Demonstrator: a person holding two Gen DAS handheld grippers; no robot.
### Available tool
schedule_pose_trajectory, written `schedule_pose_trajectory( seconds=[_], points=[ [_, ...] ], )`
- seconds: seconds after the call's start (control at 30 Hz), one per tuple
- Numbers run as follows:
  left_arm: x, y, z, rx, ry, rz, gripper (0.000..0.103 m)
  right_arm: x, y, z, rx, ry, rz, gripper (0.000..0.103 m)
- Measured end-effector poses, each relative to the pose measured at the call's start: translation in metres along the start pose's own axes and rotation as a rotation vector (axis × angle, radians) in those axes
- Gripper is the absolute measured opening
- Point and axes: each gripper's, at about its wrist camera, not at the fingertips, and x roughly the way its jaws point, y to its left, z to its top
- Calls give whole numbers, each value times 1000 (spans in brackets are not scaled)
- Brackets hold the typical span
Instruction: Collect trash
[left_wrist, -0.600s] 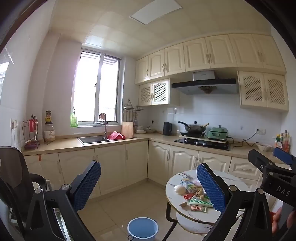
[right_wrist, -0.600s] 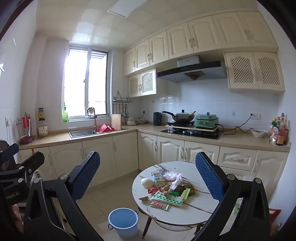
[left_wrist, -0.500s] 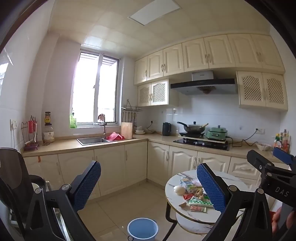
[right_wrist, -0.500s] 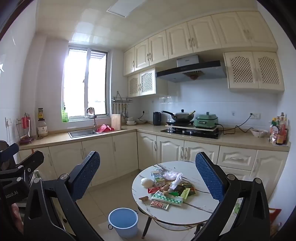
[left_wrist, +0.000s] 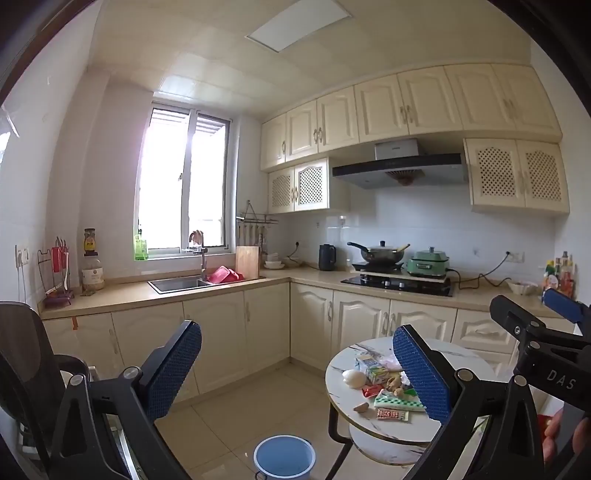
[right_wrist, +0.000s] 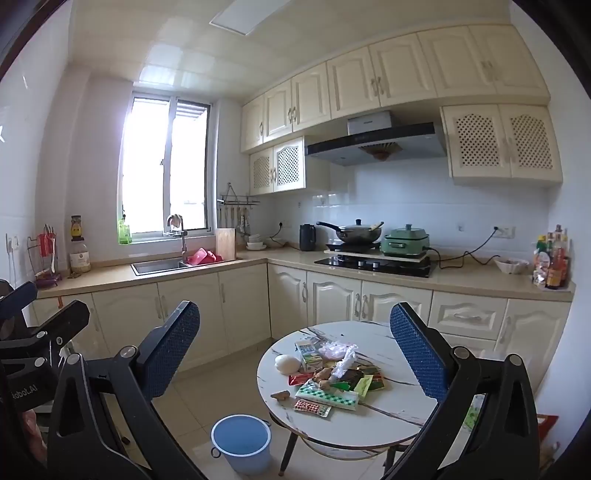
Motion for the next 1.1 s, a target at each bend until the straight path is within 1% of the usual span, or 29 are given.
schedule_pose_trajectory(
  seconds=[1.1],
  points=[
    [3, -8, -5, 18, 1, -5, 102, -1, 1, -4, -9, 2, -7, 103]
  ],
)
